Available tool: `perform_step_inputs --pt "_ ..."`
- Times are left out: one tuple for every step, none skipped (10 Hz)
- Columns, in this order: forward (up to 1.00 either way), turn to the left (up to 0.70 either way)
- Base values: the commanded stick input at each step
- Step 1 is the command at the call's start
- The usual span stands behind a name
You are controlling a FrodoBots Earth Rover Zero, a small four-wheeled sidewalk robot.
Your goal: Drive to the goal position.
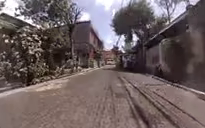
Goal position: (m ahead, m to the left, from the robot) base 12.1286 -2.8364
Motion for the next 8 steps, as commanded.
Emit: perform_step_inputs --pt "0.70 -0.03" --pt "0.70 -0.23" --pt "0.70 -0.24" --pt "0.70 0.01" --pt "0.70 0.08" --pt "0.70 0.08" --pt "0.70 0.08" --pt "0.70 0.08"
